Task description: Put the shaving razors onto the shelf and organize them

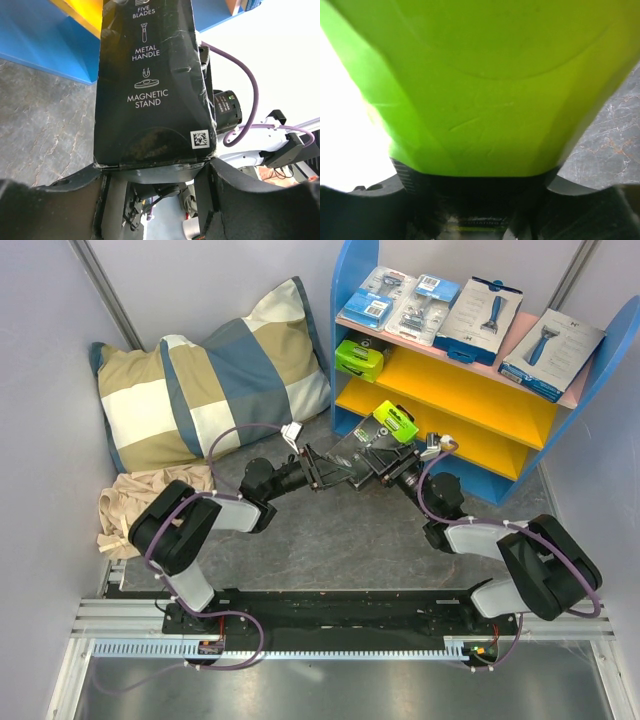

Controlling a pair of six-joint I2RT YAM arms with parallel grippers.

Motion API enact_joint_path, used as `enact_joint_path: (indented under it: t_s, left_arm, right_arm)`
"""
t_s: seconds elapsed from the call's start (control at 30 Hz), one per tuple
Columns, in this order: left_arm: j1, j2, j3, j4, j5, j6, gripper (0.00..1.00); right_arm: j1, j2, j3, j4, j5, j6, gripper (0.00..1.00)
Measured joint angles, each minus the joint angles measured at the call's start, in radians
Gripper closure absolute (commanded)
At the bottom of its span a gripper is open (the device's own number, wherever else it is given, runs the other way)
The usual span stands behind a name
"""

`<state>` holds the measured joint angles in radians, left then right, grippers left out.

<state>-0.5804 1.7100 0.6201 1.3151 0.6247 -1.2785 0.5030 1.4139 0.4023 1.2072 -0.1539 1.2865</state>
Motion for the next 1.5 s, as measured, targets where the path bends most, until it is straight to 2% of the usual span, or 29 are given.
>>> enact_joint_path:
  t_s: [0.17, 0.23, 0.37, 0.63, 1.0, 1.5]
  left_arm:
    - [-0.009, -0.017, 0.003, -0.003, -0.006, 0.006, 0.82]
    - [-0.013, -0.027, 0.013, -0.001, -0.005, 0.01, 0.83]
    - [-0.018, -0.043, 0.051, -0.004, 0.01, 0.016, 0.85]
    - [-0.024, -0.039, 0.147, -0.009, 0.039, 0.016, 0.89]
    - [-0.024, 0.03, 0.283, -0.048, 0.018, 0.016, 0.96]
    - [-0.056, 0.148, 0.462, -0.15, -0.079, 0.016, 0.98]
  right_arm:
    - [-0.016, -0.05, -0.003, -0.013, -0.015, 0.002, 0.14]
    - [-0.027, -0.099, -0.004, -0.026, -0.027, -0.006, 0.08]
    - [-0.058, -0.215, -0.003, -0.086, -0.033, -0.042, 0.03]
    - [-0.082, -0.451, -0.003, -0.319, -0.019, -0.148, 0.02]
    - [-0.087, -0.776, 0.066, -0.814, 0.107, -0.359, 0.02]
    - [-0.088, -0.908, 0.103, -1.068, 0.183, -0.473, 0.02]
